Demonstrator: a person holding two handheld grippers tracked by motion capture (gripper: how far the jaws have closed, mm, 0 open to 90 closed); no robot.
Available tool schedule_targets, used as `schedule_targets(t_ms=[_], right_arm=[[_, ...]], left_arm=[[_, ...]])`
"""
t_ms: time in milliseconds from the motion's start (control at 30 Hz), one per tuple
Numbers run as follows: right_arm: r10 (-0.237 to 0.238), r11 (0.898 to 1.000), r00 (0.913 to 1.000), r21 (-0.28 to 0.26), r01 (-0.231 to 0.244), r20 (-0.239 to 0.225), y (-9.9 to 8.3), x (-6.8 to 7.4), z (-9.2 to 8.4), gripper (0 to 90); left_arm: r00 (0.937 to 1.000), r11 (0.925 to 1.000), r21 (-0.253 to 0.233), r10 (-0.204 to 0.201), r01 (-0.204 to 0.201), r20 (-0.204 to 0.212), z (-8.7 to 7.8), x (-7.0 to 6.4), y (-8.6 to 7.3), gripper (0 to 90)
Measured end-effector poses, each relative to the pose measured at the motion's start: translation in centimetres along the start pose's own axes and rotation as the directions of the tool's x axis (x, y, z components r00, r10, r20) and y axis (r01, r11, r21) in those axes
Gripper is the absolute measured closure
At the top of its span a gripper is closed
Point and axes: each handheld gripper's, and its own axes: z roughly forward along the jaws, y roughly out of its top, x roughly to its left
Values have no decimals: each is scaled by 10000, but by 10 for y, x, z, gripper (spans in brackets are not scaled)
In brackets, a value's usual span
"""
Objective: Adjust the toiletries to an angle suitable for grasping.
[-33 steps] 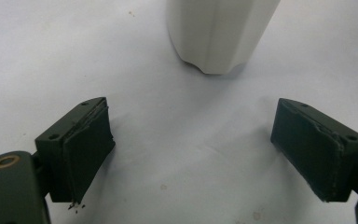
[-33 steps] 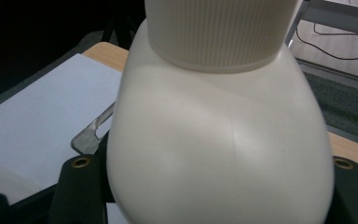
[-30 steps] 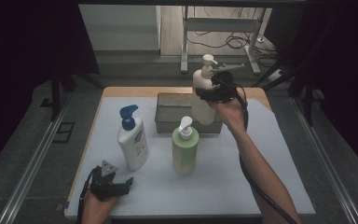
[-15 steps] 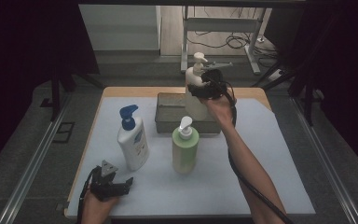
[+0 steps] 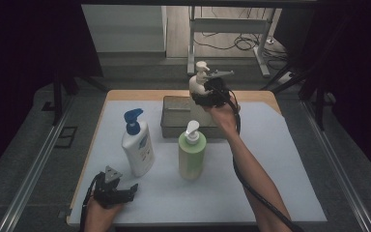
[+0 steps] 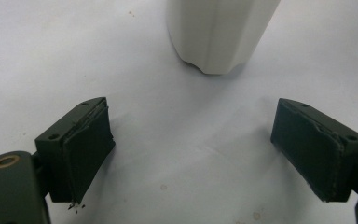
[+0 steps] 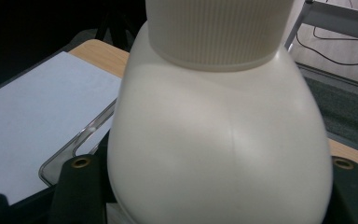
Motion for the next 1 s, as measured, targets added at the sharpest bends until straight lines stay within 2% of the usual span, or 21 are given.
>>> schedule_targets(t_ms=[333,667,1000], right_arm=[[-43,9998,10000,218,44,-70,-9,-2,0,368],[137,9984,9998,549,-127,-174,-23,-4,5,368],[65,9960,9993,897,-32,-364,-32,2,11,366]], left_arm=[[10000,10000,4,1,-1,6,0,0,0,119],[10000,10000,2,-4,4,7,0,0,0,119],[10000,10000,7,3,-3,7,0,0,0,119]])
